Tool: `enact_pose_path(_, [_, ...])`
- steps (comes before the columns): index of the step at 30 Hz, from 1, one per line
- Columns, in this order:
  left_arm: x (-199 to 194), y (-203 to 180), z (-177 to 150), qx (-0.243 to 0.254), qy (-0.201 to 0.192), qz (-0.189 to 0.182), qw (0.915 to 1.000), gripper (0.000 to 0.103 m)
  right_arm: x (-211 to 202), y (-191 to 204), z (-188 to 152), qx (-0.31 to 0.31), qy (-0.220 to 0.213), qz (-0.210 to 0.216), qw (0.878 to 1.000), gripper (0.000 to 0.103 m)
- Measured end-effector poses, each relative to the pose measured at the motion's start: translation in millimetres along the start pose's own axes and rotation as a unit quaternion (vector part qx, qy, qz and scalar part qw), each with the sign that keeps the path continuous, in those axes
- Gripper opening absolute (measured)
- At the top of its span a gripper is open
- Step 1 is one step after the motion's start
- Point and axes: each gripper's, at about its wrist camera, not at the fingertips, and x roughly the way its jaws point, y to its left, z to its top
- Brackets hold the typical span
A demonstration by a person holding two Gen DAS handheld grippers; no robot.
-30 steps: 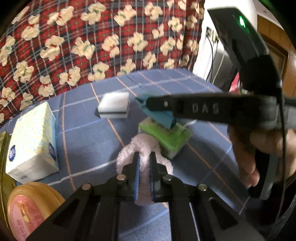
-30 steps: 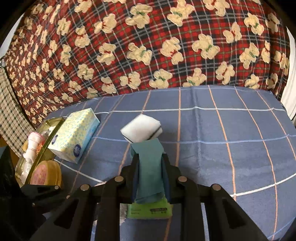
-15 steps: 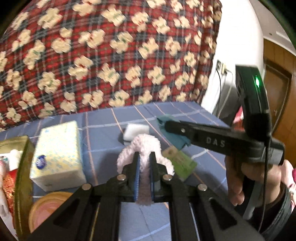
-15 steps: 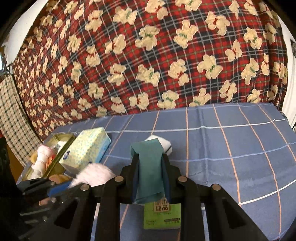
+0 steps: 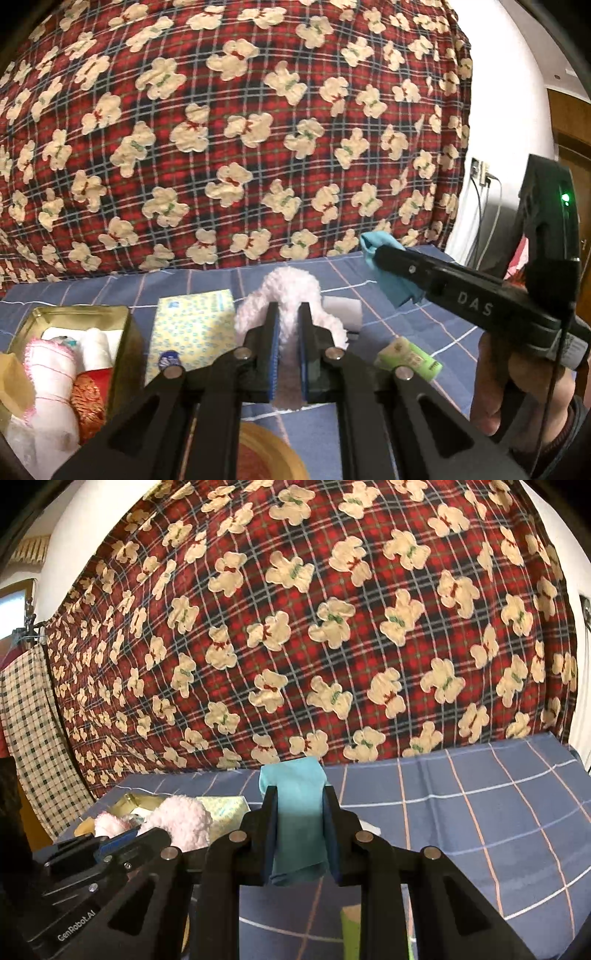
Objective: Organize soft objects
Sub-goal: 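Lift and carry the teal cloth and pink puff toward the gold tray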
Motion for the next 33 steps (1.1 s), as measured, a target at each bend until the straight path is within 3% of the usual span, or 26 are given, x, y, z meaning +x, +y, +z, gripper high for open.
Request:
enact_pose_path(9, [-19, 29, 4, -0.014, -0.047, 0.046, 0.9977, 0.006, 5, 25, 9, -0.007, -0.022, 0.011, 1.000, 0.025])
enact_pose_path(22, [-32, 77, 9, -0.074, -0.054, 0.053, 0.9944, 0.006, 26, 68, 20, -0.008, -0.029, 0.027, 0.999, 0.025])
enact_pose_path(33, [-42, 102, 7, -0.096, -0.050, 0.074, 0.9914, 0.006, 38, 99, 22, 0.009, -0.026, 0.051, 0.998, 0.025])
